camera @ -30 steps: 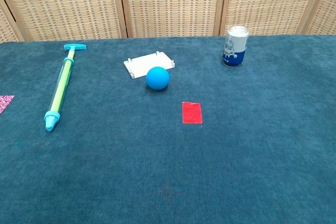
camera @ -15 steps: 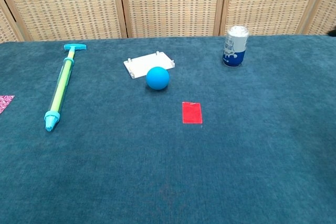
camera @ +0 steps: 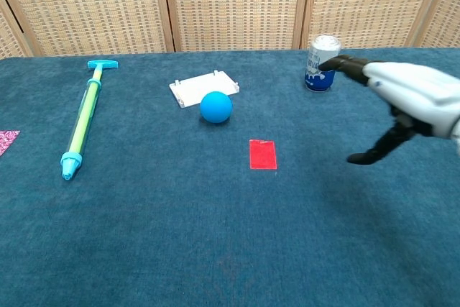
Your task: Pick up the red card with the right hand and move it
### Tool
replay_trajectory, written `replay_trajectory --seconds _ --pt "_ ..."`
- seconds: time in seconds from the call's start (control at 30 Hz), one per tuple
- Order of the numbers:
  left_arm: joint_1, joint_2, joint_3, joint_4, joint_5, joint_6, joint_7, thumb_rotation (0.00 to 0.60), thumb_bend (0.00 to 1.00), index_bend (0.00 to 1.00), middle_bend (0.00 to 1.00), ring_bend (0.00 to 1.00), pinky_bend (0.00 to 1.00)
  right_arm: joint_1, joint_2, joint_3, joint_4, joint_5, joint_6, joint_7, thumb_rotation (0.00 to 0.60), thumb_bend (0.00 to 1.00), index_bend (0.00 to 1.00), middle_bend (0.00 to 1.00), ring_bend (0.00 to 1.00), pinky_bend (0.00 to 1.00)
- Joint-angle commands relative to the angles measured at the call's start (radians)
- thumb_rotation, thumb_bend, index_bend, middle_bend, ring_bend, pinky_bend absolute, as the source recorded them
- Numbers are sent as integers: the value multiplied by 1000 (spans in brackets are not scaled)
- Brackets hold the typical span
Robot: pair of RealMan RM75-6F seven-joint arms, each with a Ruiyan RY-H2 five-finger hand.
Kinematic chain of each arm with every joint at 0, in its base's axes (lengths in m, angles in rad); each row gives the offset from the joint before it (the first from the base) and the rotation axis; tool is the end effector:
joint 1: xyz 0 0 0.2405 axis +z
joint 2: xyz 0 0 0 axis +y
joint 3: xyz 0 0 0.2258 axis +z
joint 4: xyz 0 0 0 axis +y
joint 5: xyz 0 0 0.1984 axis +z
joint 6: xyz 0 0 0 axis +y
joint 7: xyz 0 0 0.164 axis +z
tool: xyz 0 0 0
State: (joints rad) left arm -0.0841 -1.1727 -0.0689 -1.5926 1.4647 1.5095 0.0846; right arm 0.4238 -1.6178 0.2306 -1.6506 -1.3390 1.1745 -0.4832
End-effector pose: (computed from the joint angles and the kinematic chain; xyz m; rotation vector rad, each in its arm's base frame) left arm -0.2804 0.2010 0.1513 -1.3452 -0.8521 -0.8767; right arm -0.1249 -0.2797 0.0065 1.6600 -0.9257 1.0720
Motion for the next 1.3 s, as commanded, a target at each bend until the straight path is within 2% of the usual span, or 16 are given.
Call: replay_trajectory --seconds 0.03,0.17,0.3,0.8,1.3 --pt "-2 1 -3 1 -7 -5 -3 600 162 0 0 0 0 57 -79 47 51 75 -34 -56 600 259 0 0 0 0" --pt "-2 3 -8 3 -12 -3 -12 600 162 0 0 0 0 112 -154 89 114 153 -51 -104 600 265 0 0 0 0" --pt "-4 4 -11 10 -21 -11 -20 600 163 0 0 0 0 142 -203 107 139 194 -37 -130 600 285 0 0 0 0" --pt "-11 5 -16 22 -43 -34 -43 600 163 0 0 0 0 215 -399 101 305 261 17 -184 600 289 0 0 0 0" --pt "-18 2 -21 35 -63 -55 -55 600 163 0 0 0 0 283 -487 137 469 304 -20 -162 600 289 0 0 0 0"
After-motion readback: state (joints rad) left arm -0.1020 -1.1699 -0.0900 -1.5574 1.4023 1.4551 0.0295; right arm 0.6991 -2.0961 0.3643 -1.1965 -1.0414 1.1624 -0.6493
